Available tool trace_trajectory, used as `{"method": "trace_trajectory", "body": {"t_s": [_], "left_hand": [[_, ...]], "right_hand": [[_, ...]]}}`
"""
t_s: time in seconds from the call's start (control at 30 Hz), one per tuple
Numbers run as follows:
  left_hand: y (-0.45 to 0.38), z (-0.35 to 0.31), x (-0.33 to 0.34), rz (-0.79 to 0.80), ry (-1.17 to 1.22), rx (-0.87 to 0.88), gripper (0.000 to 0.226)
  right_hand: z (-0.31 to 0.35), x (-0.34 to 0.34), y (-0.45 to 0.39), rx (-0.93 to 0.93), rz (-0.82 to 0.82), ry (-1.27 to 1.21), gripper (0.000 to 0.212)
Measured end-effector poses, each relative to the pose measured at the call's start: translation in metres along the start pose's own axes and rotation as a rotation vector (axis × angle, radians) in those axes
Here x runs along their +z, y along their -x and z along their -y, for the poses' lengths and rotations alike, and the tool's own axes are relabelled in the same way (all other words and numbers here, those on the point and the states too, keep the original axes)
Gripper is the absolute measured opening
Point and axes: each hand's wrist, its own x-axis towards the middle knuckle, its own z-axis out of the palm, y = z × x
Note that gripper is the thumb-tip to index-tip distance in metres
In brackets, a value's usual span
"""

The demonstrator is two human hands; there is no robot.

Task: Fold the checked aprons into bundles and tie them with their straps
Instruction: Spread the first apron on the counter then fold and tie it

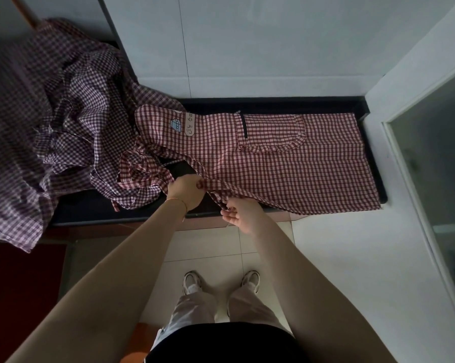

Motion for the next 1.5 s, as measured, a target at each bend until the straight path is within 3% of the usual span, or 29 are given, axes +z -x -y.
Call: {"method": "trace_trajectory", "body": {"t_s": [0.2, 0.27, 0.33, 0.4, 0.43, 0.5, 0.6, 0.7, 0.77, 0.83, 0.87, 1.0, 1.13, 1.23, 1.3, 1.37, 1.43, 1.5], "left_hand": [[-0.008, -0.006, -0.006, -0.021, 0.082, -0.044, 0.031], [-0.009, -0.007, -0.007, -0.039, 0.122, -0.065, 0.03], [-0.01, -0.006, -0.008, -0.038, 0.156, -0.076, 0.027], [-0.012, -0.006, -0.008, -0.035, 0.197, -0.08, 0.022], [-0.014, -0.006, -0.008, -0.042, 0.203, -0.078, 0.02], [-0.015, -0.009, -0.01, -0.046, 0.191, -0.082, 0.02], [-0.013, -0.015, -0.015, -0.028, 0.163, -0.074, 0.026], [-0.009, -0.015, -0.016, 0.027, 0.201, -0.051, 0.023], [-0.005, -0.015, -0.016, 0.071, 0.212, -0.027, 0.021], [0.0, -0.018, -0.019, 0.079, 0.221, -0.017, 0.022], [0.003, -0.019, -0.021, 0.083, 0.218, -0.016, 0.023], [0.006, -0.018, -0.02, 0.129, 0.205, -0.036, 0.044], [0.006, -0.013, -0.014, 0.193, 0.153, 0.005, 0.044], [0.01, -0.009, -0.009, 0.144, 0.027, 0.003, 0.038], [0.013, -0.007, -0.005, 0.031, -0.033, 0.09, 0.057], [0.011, -0.008, -0.002, 0.036, -0.083, 0.252, 0.08], [0.006, -0.011, 0.003, 0.138, -0.211, 0.374, 0.082], [-0.001, -0.012, 0.011, 0.257, -0.319, 0.34, 0.077]], "right_hand": [[0.0, -0.005, 0.007, -0.11, -0.04, 0.19, 0.013], [0.0, -0.01, 0.013, -0.251, -0.008, 0.087, 0.017], [-0.001, -0.019, 0.015, -0.25, 0.074, -0.073, 0.027], [-0.003, -0.023, 0.019, -0.319, 0.096, -0.221, 0.017], [-0.004, -0.022, 0.026, -0.368, 0.064, -0.283, 0.01], [-0.001, -0.024, 0.027, -0.335, 0.028, -0.363, 0.021], [0.002, -0.043, 0.03, -0.141, 0.121, 0.022, 0.037], [-0.003, -0.048, 0.031, 0.086, 0.104, 0.796, 0.018], [-0.005, -0.045, 0.022, -0.062, -0.062, 1.038, 0.015], [-0.002, -0.038, 0.018, -0.326, -0.182, 0.896, 0.009], [0.001, -0.035, 0.018, -0.354, -0.197, 0.706, 0.008], [0.005, -0.02, 0.025, -0.049, -0.063, -0.062, 0.003], [-0.001, -0.014, 0.023, -0.039, 0.088, -0.41, 0.01], [0.0, -0.006, 0.018, -0.014, 0.09, -0.339, 0.01], [0.002, -0.002, 0.014, 0.006, 0.033, -0.203, 0.008], [0.002, -0.002, 0.008, -0.035, -0.053, -0.039, 0.009], [-0.002, -0.004, 0.002, -0.193, -0.127, 0.157, 0.008], [-0.01, -0.008, -0.003, -0.436, -0.177, 0.384, 0.018]]}}
